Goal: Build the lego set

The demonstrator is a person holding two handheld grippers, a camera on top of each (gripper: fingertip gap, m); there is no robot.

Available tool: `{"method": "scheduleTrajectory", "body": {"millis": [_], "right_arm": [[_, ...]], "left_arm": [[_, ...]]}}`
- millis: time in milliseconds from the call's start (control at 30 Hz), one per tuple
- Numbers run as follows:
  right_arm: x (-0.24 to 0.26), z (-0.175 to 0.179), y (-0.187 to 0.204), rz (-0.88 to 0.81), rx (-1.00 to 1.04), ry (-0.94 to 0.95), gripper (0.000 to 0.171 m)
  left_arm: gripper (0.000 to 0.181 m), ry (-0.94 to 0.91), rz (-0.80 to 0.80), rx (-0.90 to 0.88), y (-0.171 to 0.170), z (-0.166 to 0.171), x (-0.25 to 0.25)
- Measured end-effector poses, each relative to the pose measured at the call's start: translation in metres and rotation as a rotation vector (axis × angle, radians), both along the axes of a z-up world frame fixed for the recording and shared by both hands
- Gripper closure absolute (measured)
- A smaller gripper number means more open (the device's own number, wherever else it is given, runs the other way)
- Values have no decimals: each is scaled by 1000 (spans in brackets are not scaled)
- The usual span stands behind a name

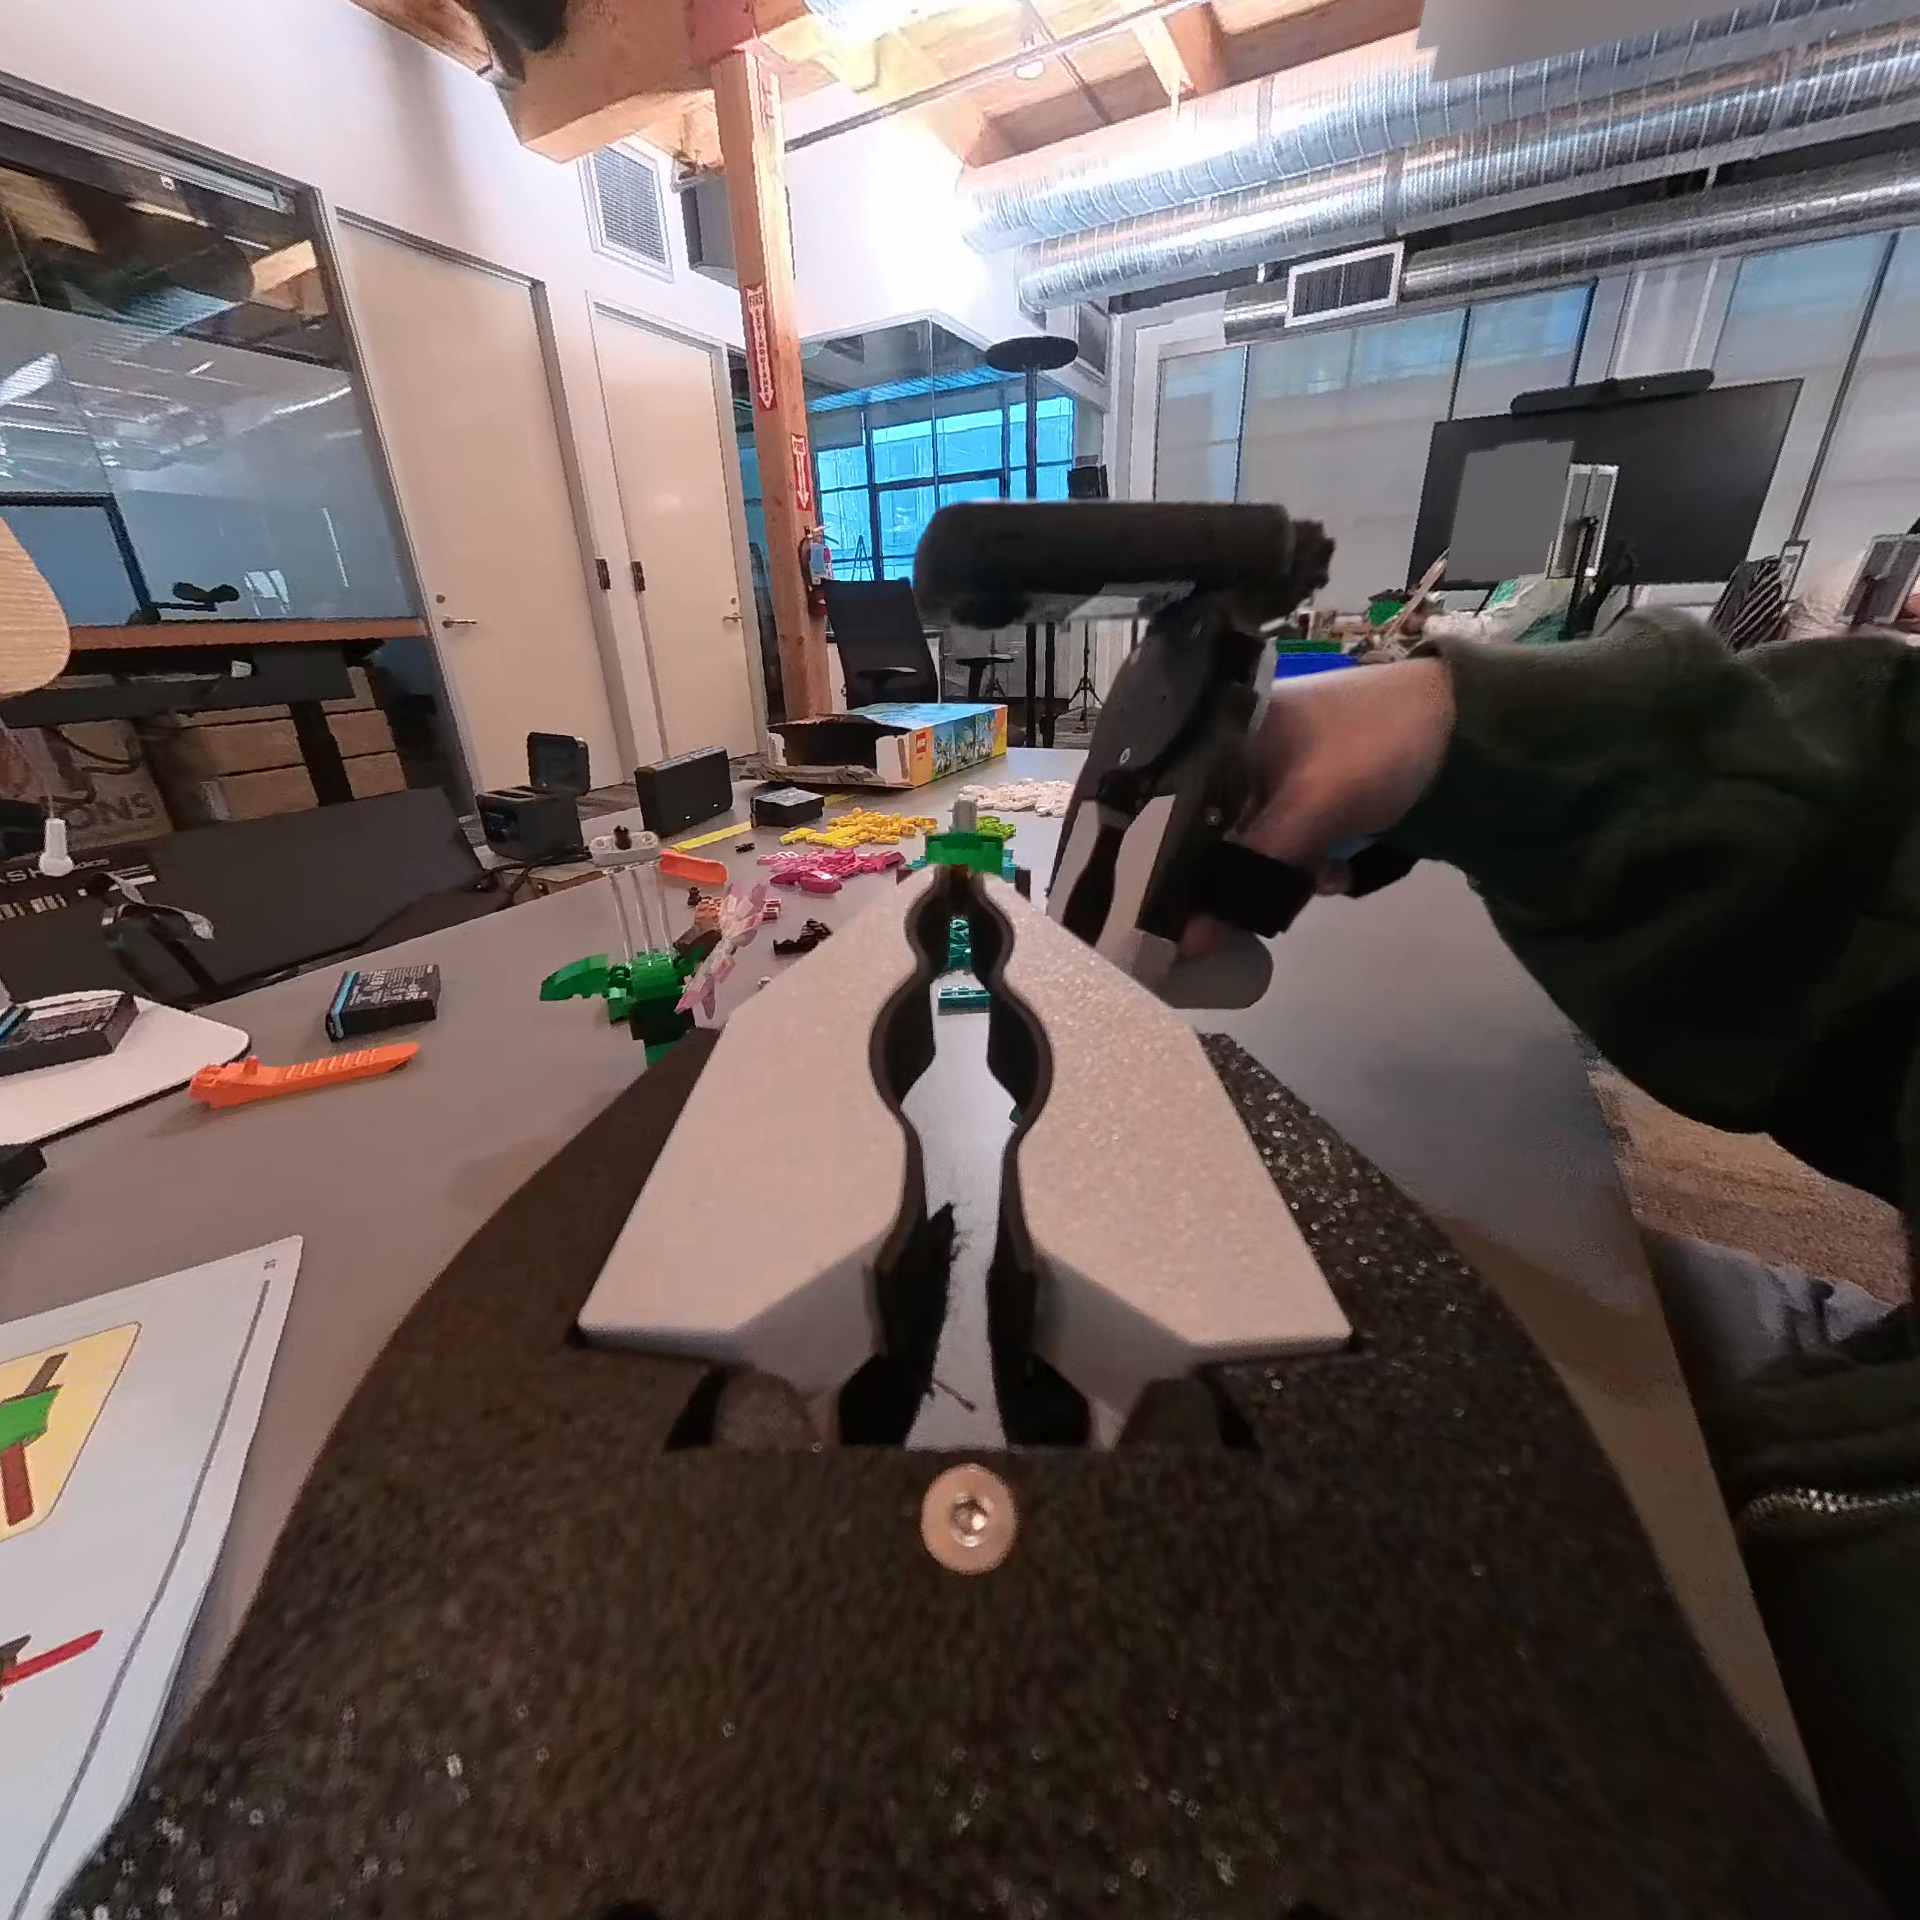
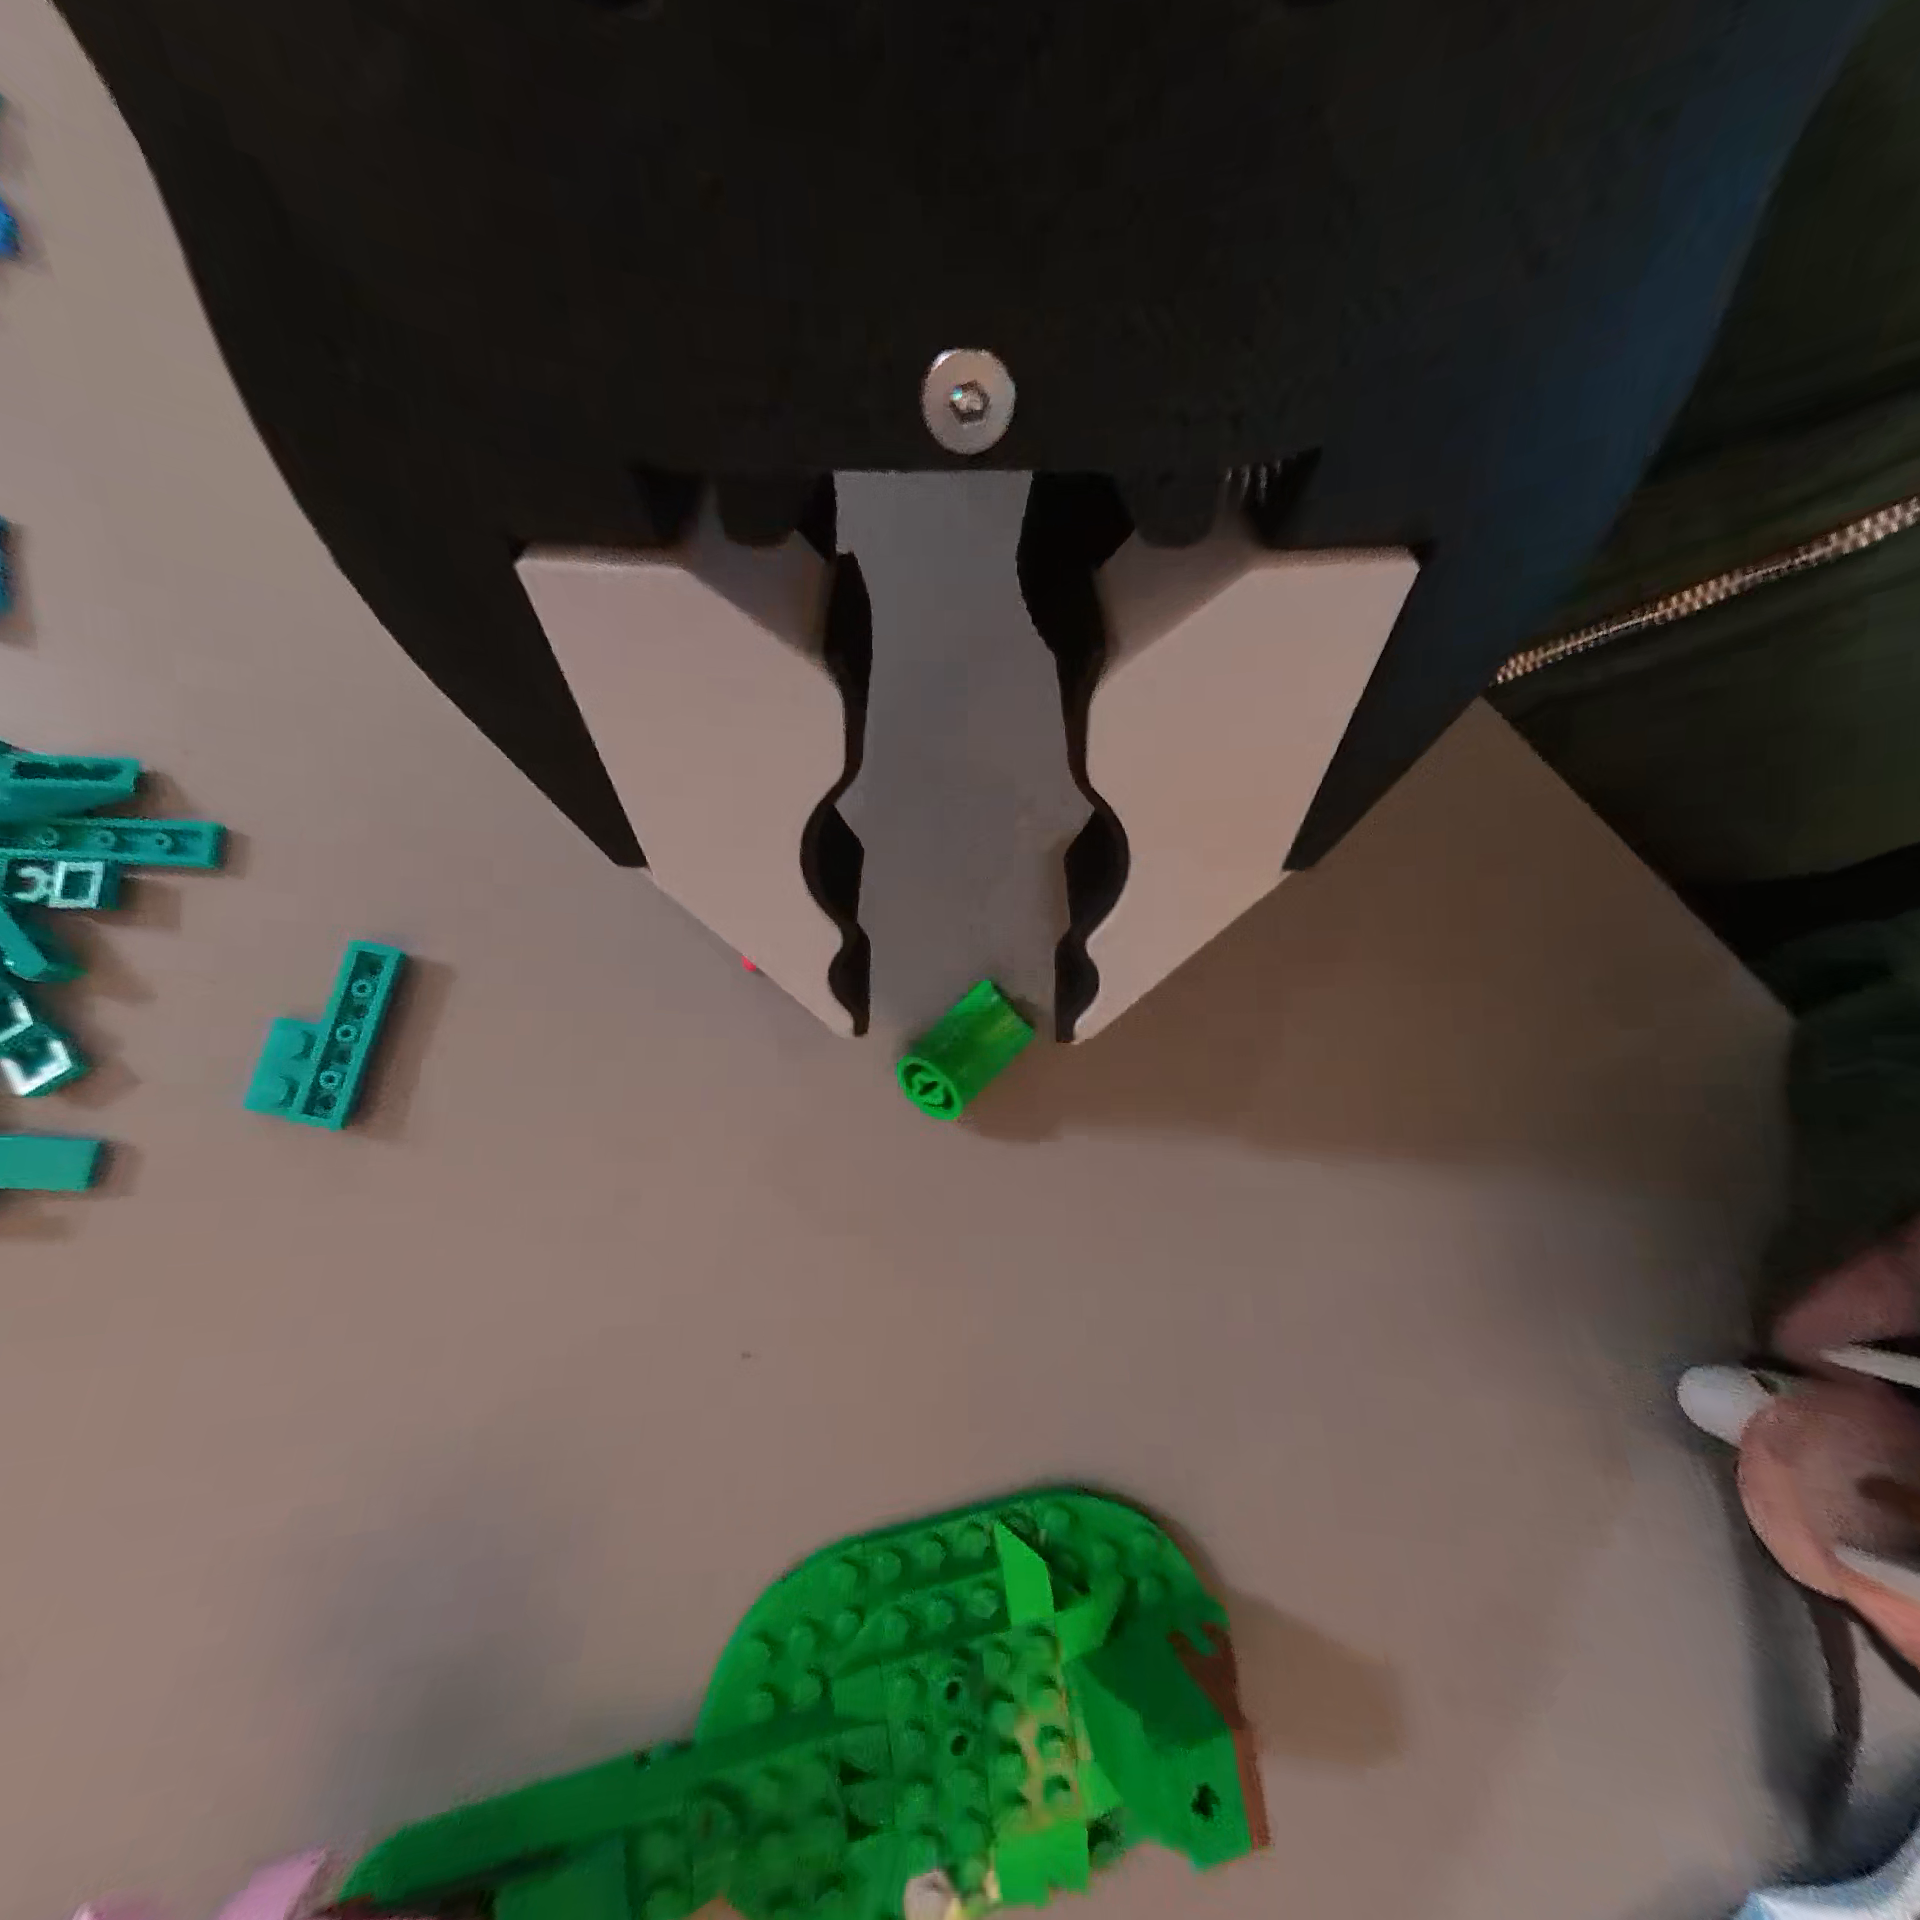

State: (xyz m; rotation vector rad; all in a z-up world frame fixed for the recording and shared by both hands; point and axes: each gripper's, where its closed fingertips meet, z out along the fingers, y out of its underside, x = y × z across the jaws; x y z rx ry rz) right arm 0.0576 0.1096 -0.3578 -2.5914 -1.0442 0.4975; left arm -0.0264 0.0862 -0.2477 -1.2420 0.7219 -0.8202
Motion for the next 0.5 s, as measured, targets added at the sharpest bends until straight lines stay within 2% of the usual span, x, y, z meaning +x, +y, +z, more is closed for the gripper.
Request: {"method": "scheduleTrajectory", "body": {"millis": [133,233,500], "right_arm": [[-1,-3,0,1,14,-56,143],[1,-10,-1,52,34,-125,156],[-12,-9,-7,218,96,-119,156]], "left_arm": [[181,4,-6,4,-1,0,1],[181,0,-9,5,-2,0,1],[181,-1,-17,-2,-2,0,2]]}}
